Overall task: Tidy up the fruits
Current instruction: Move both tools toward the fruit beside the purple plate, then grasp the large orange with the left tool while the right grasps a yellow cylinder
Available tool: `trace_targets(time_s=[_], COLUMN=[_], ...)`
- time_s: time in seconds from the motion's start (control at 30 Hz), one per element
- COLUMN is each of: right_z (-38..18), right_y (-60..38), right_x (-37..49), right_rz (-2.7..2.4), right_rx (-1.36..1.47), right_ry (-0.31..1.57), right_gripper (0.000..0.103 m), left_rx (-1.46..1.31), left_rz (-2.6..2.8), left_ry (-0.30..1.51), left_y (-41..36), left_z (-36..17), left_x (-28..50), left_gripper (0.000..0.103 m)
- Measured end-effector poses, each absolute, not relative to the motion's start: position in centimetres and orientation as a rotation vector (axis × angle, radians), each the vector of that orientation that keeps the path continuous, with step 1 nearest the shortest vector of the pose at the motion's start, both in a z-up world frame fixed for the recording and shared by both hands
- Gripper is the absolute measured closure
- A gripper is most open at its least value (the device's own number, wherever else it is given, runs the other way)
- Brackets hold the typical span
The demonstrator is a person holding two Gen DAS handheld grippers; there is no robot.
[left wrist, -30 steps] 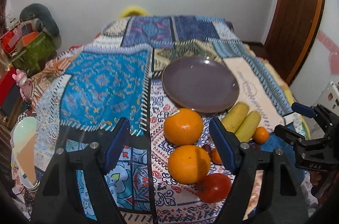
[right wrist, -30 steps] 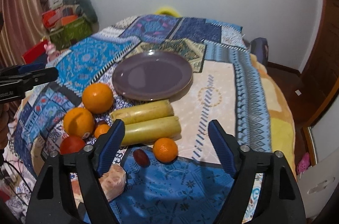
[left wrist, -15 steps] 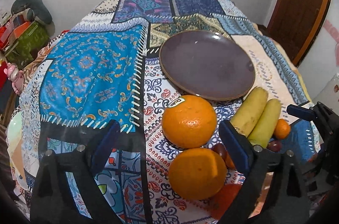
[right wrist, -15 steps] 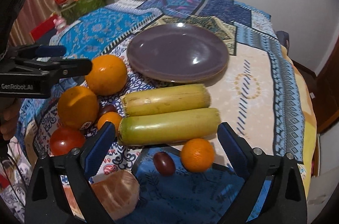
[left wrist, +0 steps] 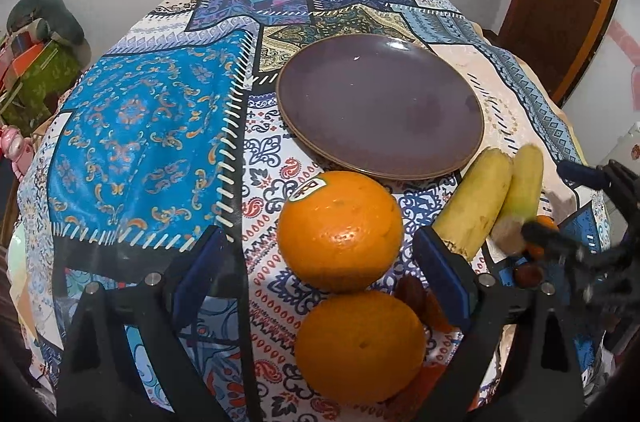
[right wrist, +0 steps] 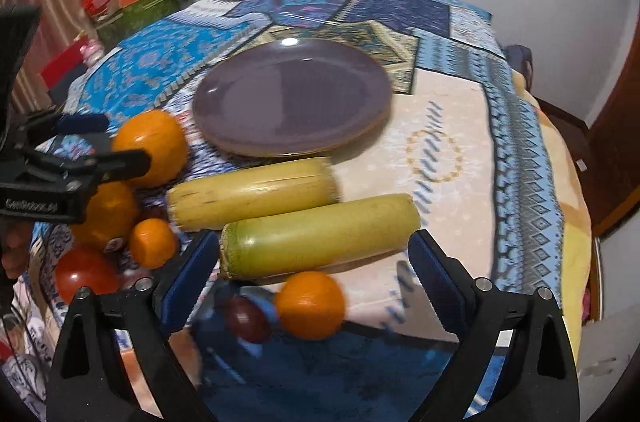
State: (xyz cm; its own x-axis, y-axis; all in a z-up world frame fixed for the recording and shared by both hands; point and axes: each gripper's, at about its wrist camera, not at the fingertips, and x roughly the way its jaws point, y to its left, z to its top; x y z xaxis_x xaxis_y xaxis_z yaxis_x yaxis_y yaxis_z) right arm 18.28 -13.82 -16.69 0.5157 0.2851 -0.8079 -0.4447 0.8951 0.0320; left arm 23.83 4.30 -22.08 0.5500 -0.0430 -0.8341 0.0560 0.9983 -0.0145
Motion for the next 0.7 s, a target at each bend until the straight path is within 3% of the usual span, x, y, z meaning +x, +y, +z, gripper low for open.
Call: trace_targets(time_s=[0.2, 0.47, 0.7], right_z=[-17.0, -17.1, -15.2], right_y=[-16.3, -18.8, -20.5], right_x=[20.0, 21.1, 21.5], right_rz=[0.380, 0.334, 0.291], right_rx=[-0.157, -0.093, 0.005], right_ry=[0.947, 0.963, 0.911], right_gripper=[0.018, 0.022, 0.023], left_rx=[0.011, -0.037, -0.035], left_rz=[-0.061, -0.091, -0.085], left_ry=[0.980, 0.993, 0.978], left_y=[4.0, 4.1, 3.8], left_z=[-22.3, -23.0, -22.8], left_x=[24.3, 24.9, 24.6], left_gripper=[0.009, 0.032, 0.034])
